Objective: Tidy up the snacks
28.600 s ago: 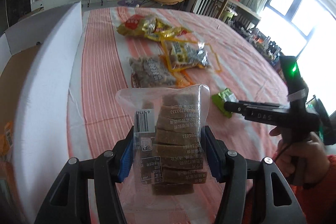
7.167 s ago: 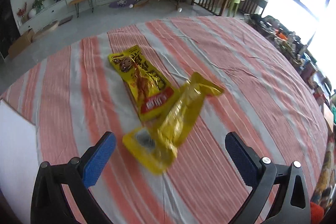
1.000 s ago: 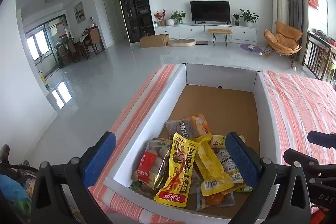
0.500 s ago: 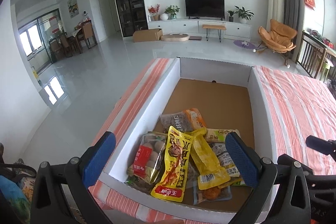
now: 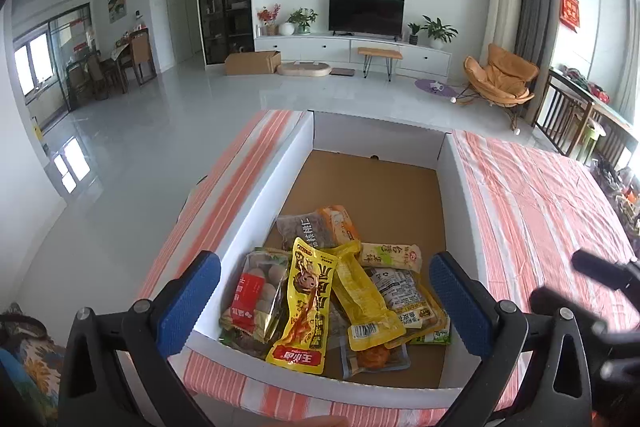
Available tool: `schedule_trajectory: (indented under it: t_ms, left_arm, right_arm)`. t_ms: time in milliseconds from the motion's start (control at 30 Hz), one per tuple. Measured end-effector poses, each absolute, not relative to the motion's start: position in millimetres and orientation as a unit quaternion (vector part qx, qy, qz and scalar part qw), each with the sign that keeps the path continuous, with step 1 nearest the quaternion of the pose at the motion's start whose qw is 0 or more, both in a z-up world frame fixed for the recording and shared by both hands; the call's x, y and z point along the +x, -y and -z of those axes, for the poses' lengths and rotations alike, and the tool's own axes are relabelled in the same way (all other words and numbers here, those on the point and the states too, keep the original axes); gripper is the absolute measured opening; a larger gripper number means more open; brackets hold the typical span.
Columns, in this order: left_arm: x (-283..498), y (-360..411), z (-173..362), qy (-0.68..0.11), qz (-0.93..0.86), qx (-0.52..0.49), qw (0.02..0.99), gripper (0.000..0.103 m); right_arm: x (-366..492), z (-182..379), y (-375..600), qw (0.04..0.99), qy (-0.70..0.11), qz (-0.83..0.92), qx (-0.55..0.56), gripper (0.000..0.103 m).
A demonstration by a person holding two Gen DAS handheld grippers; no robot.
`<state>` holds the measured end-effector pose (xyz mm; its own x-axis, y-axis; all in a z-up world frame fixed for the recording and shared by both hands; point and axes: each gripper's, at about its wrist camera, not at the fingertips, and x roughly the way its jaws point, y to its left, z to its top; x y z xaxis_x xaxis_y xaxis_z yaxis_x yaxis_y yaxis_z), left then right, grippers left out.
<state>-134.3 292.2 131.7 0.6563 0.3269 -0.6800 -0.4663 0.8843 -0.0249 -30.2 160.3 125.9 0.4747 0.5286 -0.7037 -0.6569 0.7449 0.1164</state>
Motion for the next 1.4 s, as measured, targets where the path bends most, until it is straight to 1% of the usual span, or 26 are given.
schedule_trajectory:
  t_ms: [200, 400, 533, 767, 1233, 1400]
  left_arm:
    - [-131, -282, -133, -0.367, -0.221, -0.086, 0.9, 0.103]
    - [-139, -282, -131, -0.367, -0.23, -0.089, 0.897, 0.103]
    - [-141, -286, -128, -0.359, -0.253, -0.069, 0.896, 0.103]
    - [-140, -287, -129, -0.351, -0.254, -0.065, 0.899, 0.103]
    - [-150, -291, -142, -0.322, -0.278, -0.064, 0.903, 0.103]
    - [-149, -295, -141, -0.327, -0.272, -0.08, 0.901, 0.103]
  right_arm:
    - [-34, -121, -166, 0.837, -0.404, -0.363, -0.069, 0.08]
    - [-32, -131, -166, 0.851, -0.392, -0.344, -0.066, 0.08]
    - [-28, -130, -171, 0.85, -0.393, -0.343, -0.068, 0.08]
    - [-32, -127, -182, 0.86, -0.378, -0.327, -0.103, 0.08]
    - [-33, -127, -185, 0.87, -0.367, -0.303, -0.127, 0.08]
    - [-31, -128, -185, 0.871, -0.366, -0.3, -0.128, 0.08]
